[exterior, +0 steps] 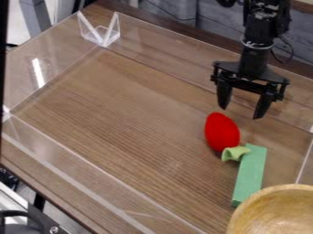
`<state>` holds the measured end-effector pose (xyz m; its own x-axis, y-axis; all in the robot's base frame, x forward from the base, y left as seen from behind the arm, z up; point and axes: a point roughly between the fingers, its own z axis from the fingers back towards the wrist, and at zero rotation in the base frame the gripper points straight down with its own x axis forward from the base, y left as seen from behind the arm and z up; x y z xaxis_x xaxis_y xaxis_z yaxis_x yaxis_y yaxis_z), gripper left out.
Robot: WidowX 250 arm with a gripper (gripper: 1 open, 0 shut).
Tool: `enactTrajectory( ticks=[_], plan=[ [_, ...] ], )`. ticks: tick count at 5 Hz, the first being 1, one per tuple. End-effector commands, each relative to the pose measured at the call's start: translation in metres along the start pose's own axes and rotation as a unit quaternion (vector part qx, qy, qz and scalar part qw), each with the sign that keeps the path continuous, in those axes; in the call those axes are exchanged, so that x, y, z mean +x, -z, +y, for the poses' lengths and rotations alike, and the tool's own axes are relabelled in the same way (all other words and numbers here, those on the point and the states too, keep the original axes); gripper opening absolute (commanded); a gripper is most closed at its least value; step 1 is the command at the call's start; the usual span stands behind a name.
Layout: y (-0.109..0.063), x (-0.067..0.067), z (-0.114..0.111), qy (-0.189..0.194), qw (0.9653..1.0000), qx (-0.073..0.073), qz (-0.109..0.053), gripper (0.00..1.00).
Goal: Move the red fruit to the right
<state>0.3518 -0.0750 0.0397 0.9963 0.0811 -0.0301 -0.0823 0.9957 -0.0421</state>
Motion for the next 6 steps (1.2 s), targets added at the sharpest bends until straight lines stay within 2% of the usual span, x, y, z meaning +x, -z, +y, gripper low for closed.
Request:
enactTrajectory(
  ticks=[1,2,3,5,6],
  plan=[
    [0.001,0.001,0.0,0.006,0.9999,0.004,-0.012,1.0],
    [0.007,-0.001,-0.002,0.011,0.9999,0.006,-0.009,0.0],
    [0.004,-0.003,-0.003,0.033,0.9994,0.004,-0.009,0.0],
    [-0.049,0.0,-0.003,0.061,0.997,-0.027,-0.039,0.0],
    [-0.081,0.008,0.011,0.015,0.9963,-0.043,-0.073,0.0]
  ],
)
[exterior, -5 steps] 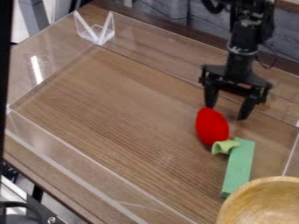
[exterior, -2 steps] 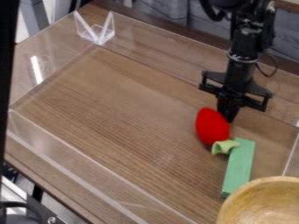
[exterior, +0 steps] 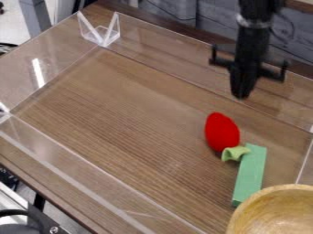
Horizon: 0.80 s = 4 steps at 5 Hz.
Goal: Move the red fruit to the right
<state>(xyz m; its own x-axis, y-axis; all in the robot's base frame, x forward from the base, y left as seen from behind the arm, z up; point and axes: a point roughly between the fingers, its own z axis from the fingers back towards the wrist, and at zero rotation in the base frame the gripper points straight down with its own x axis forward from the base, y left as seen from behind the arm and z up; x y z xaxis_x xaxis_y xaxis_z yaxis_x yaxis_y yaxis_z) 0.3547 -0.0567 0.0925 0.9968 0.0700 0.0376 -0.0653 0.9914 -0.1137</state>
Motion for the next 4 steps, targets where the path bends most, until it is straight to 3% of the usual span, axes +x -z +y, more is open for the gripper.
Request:
enactTrajectory(
  ticks=[1,2,3,4],
  plan=[
    [-0.013,0.003,0.001,-0.013,0.9994,-0.001,-0.033,1.0],
    [-0.003,-0.005,0.006,-0.016,0.9996,0.004,-0.022,1.0],
    [0.0,-0.009,0.009,-0.019,0.9996,0.007,-0.017,0.0],
    [0.02,-0.02,0.006,-0.022,0.9996,0.01,-0.014,0.0]
  ],
)
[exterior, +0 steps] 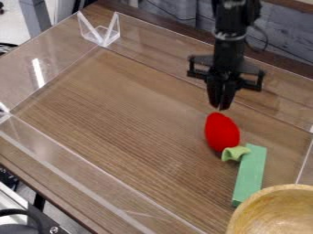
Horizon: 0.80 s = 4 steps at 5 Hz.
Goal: Move the red fruit to the right
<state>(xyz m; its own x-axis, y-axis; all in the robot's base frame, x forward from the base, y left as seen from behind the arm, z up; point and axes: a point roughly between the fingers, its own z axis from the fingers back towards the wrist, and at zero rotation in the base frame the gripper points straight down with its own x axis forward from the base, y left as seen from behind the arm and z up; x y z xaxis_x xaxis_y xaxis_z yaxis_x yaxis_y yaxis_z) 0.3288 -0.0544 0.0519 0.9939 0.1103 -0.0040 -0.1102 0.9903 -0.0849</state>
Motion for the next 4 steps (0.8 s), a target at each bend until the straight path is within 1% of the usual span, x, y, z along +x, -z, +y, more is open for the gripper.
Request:
enactTrajectory(
  ticks=[1,2,3,4],
  plan=[
    [-0.017,-0.002,-0.005,-0.004,0.9991,-0.012,-0.04,1.0],
    [-0.041,0.004,-0.005,-0.015,0.9982,-0.024,-0.054,0.0],
    [-0.058,0.008,-0.004,-0.023,0.9973,-0.032,-0.062,0.0],
    [-0.053,0.005,-0.011,-0.028,0.9975,-0.028,-0.058,0.0]
  ],
)
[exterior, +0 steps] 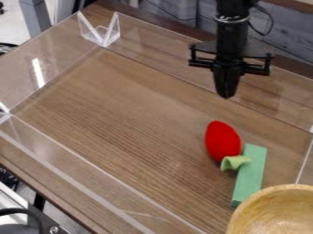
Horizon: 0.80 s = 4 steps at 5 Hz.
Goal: Move the red fruit to the right
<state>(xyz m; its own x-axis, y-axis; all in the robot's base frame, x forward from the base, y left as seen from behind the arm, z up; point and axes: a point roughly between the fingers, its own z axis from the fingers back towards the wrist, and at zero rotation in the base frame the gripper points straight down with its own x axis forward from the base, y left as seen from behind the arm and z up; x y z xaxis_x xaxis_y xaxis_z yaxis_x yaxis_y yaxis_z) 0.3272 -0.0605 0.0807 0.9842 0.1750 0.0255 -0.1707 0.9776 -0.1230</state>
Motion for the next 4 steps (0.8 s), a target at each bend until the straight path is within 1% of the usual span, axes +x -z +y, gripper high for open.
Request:
enactTrajectory(
  ticks=[1,3,4],
  plan=[
    [-0.019,0.004,-0.01,-0.004,0.9994,-0.006,-0.035,0.0],
    [-0.019,0.003,-0.014,-0.016,0.9996,0.005,-0.024,0.0],
    [-0.009,0.004,-0.007,-0.015,0.9996,0.009,-0.02,0.0]
  ],
)
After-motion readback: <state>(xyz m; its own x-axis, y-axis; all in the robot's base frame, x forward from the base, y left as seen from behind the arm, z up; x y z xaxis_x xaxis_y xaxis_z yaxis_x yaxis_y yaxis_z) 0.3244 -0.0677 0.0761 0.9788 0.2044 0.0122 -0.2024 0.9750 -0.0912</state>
